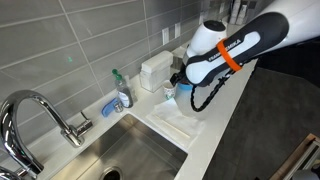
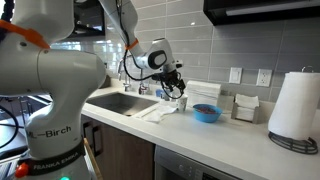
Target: Remove one napkin from the silver napkin holder and put it on the counter next to the paper cup on the left
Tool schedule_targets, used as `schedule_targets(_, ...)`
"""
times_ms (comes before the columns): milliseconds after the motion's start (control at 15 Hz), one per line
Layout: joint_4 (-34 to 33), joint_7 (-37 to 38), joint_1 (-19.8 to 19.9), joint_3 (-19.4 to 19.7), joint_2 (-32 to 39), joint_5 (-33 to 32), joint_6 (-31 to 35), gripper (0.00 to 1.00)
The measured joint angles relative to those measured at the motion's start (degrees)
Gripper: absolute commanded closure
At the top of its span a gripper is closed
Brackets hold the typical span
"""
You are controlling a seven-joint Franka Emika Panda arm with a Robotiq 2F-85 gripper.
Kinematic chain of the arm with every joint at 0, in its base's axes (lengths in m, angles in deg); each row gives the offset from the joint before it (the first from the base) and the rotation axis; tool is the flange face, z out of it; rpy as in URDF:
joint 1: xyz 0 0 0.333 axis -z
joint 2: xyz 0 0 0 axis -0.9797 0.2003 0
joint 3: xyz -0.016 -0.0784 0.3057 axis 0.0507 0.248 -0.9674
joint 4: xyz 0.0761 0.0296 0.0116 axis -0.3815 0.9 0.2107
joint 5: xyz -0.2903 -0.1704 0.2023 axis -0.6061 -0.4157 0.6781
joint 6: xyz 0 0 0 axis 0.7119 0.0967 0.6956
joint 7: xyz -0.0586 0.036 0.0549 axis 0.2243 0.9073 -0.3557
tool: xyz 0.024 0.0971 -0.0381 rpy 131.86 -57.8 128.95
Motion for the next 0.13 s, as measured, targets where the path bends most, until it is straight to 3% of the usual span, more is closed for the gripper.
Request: schedule_targets(133, -1.4, -1.62, -1.43, 2.6, -4.69, -2.24, -4.33, 0.0)
